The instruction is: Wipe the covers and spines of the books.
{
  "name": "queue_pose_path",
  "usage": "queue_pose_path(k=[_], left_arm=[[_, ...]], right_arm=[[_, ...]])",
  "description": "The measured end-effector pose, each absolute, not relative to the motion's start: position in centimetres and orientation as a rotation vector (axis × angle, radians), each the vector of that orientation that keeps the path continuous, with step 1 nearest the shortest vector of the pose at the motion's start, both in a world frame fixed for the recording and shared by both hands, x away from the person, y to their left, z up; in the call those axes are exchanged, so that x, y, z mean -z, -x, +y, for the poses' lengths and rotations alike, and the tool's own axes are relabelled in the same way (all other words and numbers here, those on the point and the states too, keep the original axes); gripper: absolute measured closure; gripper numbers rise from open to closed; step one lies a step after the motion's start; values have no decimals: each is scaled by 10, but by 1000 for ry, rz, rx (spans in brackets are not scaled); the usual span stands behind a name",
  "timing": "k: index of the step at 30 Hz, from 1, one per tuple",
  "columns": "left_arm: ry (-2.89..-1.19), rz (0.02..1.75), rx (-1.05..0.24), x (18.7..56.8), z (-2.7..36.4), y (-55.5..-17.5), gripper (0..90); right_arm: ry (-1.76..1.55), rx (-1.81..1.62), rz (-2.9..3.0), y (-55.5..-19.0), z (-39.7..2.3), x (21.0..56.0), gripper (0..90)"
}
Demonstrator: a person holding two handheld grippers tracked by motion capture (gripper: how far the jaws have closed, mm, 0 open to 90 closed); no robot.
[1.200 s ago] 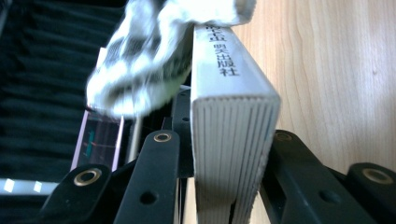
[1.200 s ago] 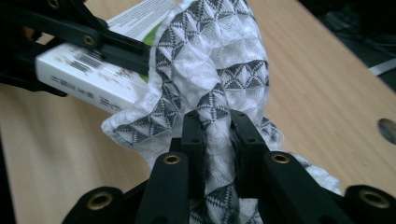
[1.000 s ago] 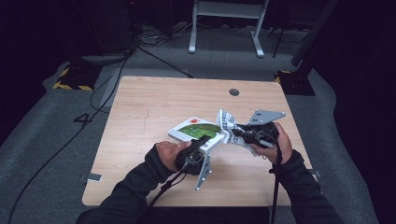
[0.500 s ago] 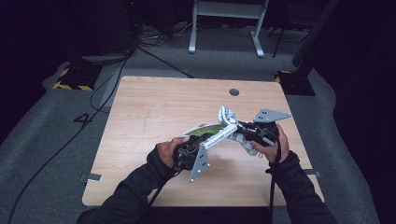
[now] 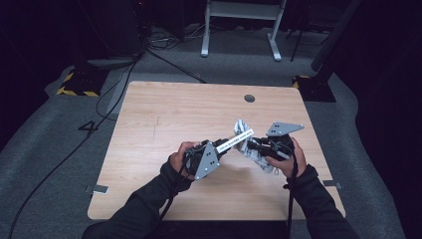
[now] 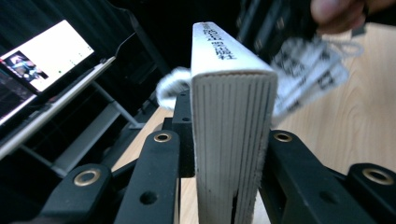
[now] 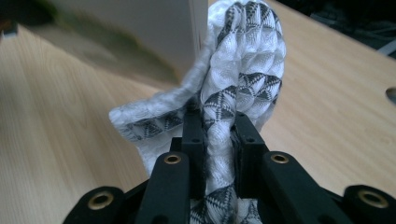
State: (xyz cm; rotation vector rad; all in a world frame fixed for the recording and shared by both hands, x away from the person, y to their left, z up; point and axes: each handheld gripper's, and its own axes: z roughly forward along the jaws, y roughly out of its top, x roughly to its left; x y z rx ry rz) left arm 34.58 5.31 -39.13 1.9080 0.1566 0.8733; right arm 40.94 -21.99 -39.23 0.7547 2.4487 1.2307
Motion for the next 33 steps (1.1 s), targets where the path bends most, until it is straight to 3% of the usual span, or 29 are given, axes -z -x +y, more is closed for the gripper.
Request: queue_pose_path(k=[13, 25, 33], left_arm=[[-1846, 280, -793, 391, 66, -359, 752], [-1742, 506, -510, 410, 84, -388, 751], [-1728, 523, -443, 419, 75, -390, 751]], right_arm=[[-840, -1066, 2448, -406, -257, 417, 783], [-852, -964, 2420, -396, -285, 448, 782], [-828, -946, 2446, -395, -278, 453, 781]])
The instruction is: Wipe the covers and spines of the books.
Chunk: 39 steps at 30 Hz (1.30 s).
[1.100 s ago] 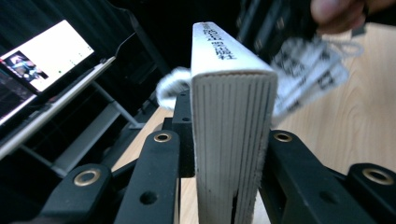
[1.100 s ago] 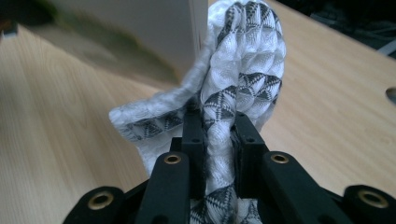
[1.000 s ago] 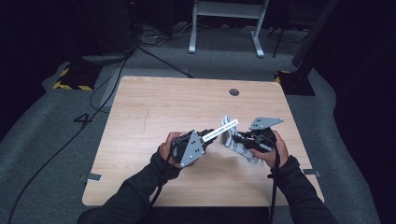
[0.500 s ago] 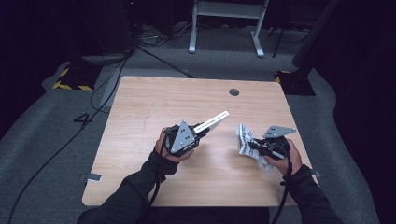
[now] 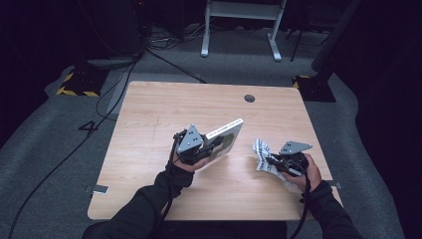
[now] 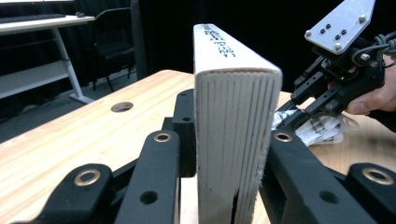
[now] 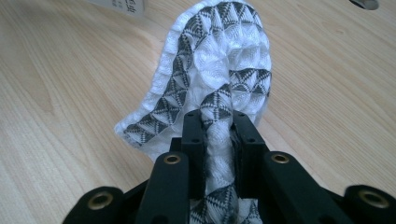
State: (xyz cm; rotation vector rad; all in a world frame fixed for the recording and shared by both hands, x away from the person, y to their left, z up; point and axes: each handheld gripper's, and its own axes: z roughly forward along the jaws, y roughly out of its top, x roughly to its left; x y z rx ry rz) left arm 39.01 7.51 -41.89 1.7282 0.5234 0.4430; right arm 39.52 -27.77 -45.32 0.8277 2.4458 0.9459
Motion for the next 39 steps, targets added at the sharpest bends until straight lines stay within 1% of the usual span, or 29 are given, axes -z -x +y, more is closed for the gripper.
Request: queue_pose_path(k=[6, 12, 18, 21, 26, 29, 33, 39], left_arm=[[-1717, 596, -418, 429, 83, -401, 750], [-1692, 635, -397, 432, 89, -406, 748], [-1694, 652, -411, 433, 96, -409, 736], [-1705, 658, -440, 434, 103, -413, 715], [-1718, 691, -423, 436, 118, -423, 685], [-1758, 675, -429, 435, 123, -428, 658], [-1798, 683, -408, 435, 130, -435, 639], [-1849, 716, -374, 440, 141, -442, 569]], right_arm=[[-806, -919, 2457, -395, -271, 457, 780], [-801, -925, 2462, -396, -269, 461, 779], [-790, -920, 2475, -395, -267, 465, 777], [-786, -912, 2488, -397, -266, 469, 776], [-794, -912, 2499, -397, -266, 472, 773], [-797, -910, 2505, -397, -266, 473, 773], [-800, -910, 2513, -397, -266, 474, 771], [-805, -919, 2518, -397, -266, 475, 768]])
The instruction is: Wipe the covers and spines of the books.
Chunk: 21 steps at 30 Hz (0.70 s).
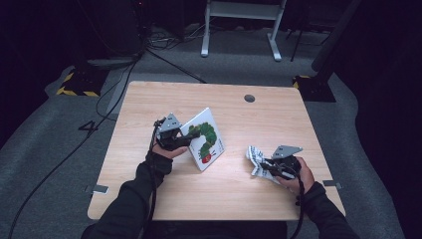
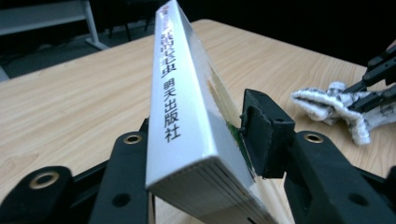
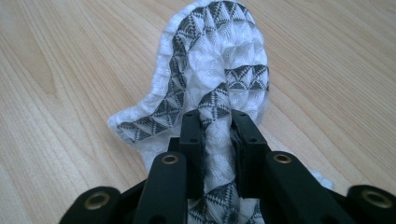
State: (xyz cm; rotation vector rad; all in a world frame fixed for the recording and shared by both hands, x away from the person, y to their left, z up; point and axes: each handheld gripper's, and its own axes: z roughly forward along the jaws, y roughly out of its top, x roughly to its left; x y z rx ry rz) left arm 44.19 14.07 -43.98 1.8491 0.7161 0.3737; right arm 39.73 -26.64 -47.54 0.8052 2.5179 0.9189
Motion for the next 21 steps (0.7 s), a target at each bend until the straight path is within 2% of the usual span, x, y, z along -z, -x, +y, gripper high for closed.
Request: queue_pose_path(k=[3, 11, 13, 15, 21], left_arm=[[-1885, 746, -400, 441, 143, -443, 490], [-1957, 874, -358, 452, 158, -454, 364], [-1994, 910, -369, 457, 158, -456, 308], [-2001, 884, -354, 459, 160, -456, 331], [-2073, 838, -381, 460, 153, -455, 299]], right_arm=[[-814, -927, 2520, -398, -267, 476, 765], [-815, -923, 2526, -397, -266, 477, 760], [-815, -925, 2525, -397, -266, 477, 755], [-815, -924, 2522, -398, -266, 477, 749], [-840, -936, 2498, -398, -266, 475, 694]])
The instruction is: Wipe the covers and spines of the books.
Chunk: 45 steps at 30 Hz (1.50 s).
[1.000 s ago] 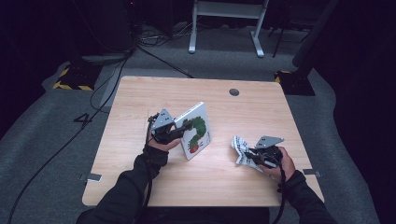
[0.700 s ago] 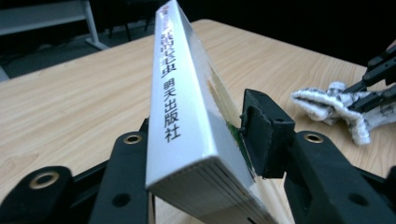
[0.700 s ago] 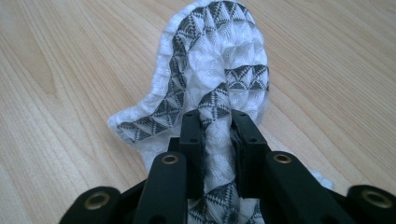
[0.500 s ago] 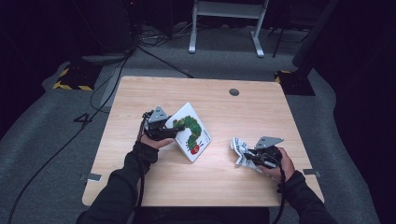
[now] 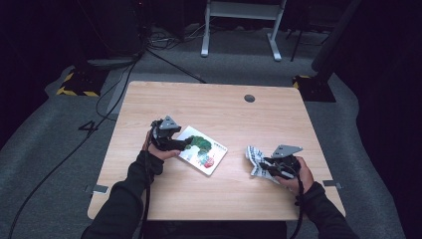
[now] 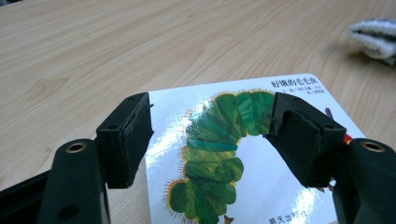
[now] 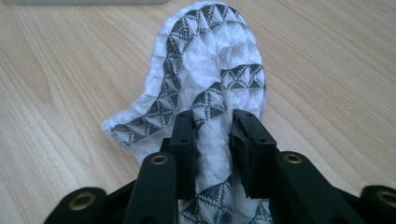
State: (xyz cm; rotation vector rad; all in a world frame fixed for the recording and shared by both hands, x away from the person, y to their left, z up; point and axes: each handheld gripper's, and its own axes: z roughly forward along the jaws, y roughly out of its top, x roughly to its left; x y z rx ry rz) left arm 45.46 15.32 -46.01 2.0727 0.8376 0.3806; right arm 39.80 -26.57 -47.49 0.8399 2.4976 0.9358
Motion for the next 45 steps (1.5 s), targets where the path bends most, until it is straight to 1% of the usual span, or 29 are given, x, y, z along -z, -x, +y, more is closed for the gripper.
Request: queue_pose_path(k=[6, 11, 14, 19, 28, 37, 45], left_arm=[[-2143, 783, -416, 456, 147, -444, 274], [-2179, 735, -445, 453, 151, -430, 261], [-2194, 720, -444, 452, 157, -422, 251], [-2240, 700, -461, 452, 167, -405, 243], [-2356, 677, -513, 458, 195, -375, 237], [-2360, 722, -501, 467, 220, -353, 219], [-2366, 760, -543, 475, 232, -342, 220]], right_arm=[[-870, -983, 2460, -398, -270, 467, 566], [-879, -1054, 2412, -393, -277, 451, 442], [-877, -1060, 2387, -389, -282, 441, 410], [-908, -1038, 2349, -384, -295, 436, 377], [-948, -946, 2323, -372, -323, 442, 346], [-1035, -890, 2261, -361, -356, 458, 320], [-1119, -871, 2226, -355, -381, 473, 318]])
